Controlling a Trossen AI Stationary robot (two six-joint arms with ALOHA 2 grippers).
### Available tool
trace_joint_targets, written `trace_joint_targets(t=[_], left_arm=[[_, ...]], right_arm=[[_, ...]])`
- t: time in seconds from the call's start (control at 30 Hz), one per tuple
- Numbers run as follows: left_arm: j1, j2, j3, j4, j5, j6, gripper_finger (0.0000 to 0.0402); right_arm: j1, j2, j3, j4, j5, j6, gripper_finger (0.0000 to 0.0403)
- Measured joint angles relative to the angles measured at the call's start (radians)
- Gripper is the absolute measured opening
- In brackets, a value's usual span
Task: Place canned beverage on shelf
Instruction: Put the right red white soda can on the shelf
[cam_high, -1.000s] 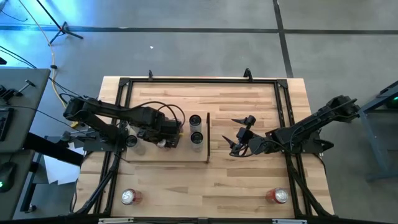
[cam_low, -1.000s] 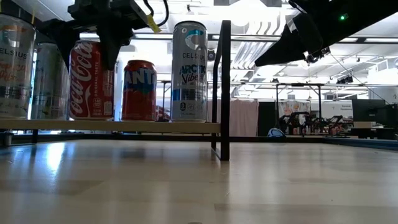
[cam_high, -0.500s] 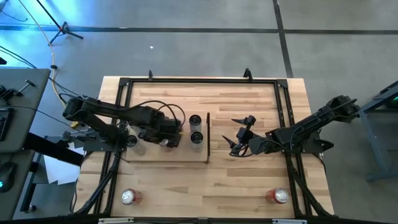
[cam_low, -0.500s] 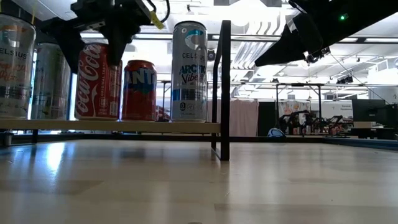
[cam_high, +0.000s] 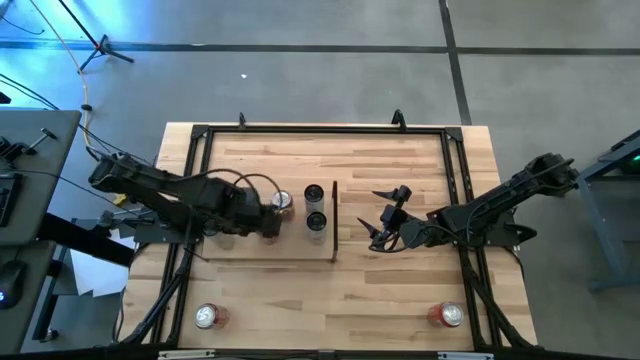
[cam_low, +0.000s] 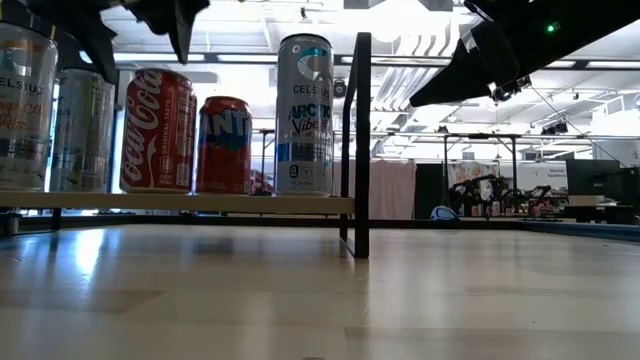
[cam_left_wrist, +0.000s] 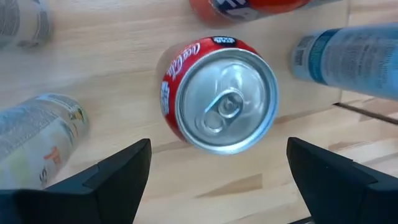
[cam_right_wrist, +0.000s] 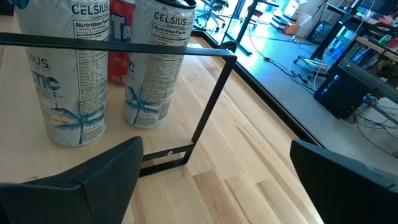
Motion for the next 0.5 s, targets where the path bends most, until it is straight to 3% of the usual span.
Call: trace_joint_targets(t=[0.5], left_arm=[[-0.303,0.086,0.000,0.017,-0.345,-0.249,0.0347]], right_arm=[[0.000,0.000,0.000,0.000,0.000,0.000,0.0393]])
